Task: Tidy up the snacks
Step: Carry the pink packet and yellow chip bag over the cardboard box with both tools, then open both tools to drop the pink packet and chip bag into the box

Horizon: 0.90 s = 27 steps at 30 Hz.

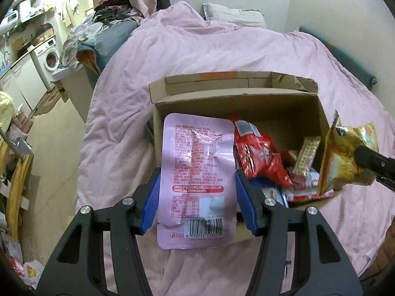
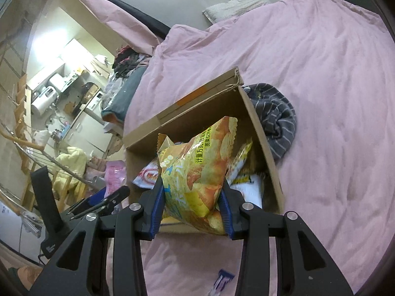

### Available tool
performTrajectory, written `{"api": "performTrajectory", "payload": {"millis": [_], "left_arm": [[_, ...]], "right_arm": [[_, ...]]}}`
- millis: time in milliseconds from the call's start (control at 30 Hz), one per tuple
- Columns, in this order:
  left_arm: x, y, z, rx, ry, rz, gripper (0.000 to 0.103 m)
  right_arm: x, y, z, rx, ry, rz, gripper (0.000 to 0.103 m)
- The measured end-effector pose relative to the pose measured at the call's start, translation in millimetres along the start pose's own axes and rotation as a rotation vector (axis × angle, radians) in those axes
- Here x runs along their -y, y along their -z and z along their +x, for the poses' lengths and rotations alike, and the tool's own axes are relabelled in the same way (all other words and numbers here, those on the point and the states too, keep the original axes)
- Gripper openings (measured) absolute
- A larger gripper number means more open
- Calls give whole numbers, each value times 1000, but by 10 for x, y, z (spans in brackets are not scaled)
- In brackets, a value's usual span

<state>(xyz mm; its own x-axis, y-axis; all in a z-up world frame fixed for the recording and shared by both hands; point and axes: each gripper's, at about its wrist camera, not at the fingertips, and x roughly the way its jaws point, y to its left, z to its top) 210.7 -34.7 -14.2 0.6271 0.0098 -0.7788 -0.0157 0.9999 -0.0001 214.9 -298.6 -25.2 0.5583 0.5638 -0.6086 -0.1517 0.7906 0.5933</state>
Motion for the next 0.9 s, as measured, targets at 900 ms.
{"api": "performTrajectory", "payload": {"millis": [900], "left_arm": [[-30, -21, 326, -47, 15, -41, 54]], "right_arm": [[9, -235, 722, -67, -6, 7, 42]]}}
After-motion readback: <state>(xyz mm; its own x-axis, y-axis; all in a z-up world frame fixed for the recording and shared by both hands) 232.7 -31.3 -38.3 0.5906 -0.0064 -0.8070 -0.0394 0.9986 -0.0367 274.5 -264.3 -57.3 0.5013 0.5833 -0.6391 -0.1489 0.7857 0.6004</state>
